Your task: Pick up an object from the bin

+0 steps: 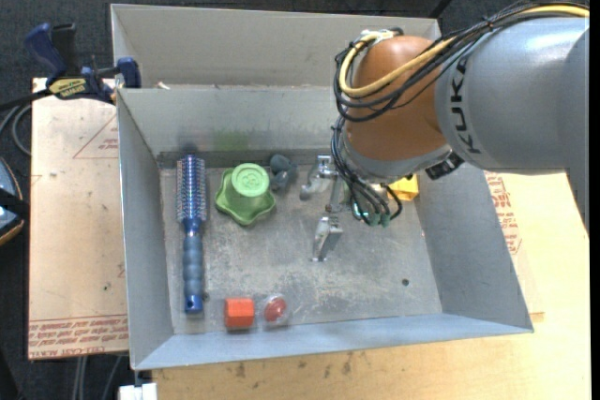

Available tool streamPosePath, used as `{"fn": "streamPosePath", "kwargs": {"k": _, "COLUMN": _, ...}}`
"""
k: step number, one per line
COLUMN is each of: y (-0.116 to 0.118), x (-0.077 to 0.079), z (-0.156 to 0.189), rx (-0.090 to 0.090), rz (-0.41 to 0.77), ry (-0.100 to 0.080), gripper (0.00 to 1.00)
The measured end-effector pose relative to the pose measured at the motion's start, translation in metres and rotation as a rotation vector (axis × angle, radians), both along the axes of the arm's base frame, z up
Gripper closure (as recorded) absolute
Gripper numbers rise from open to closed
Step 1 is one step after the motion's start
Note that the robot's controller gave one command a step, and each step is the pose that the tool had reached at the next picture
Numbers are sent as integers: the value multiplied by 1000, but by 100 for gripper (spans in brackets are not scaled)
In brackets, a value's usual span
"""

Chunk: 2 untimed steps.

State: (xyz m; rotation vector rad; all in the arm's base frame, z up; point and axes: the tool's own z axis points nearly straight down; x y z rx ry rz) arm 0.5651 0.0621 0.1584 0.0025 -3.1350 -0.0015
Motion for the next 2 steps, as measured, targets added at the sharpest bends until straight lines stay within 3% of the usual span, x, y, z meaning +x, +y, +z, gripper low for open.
{"fn": "streamPosePath", "kwargs": {"k": 1, "y": 90, "x": -5, "z": -31, "rx": 4, "rz": 21, "ry": -4, "gripper": 0}}
{"fn": "streamPosePath", "kwargs": {"k": 2, "y": 44, "x": -23, "z": -29, "rx": -1, "rz": 276, "ry": -6, "gripper": 0}}
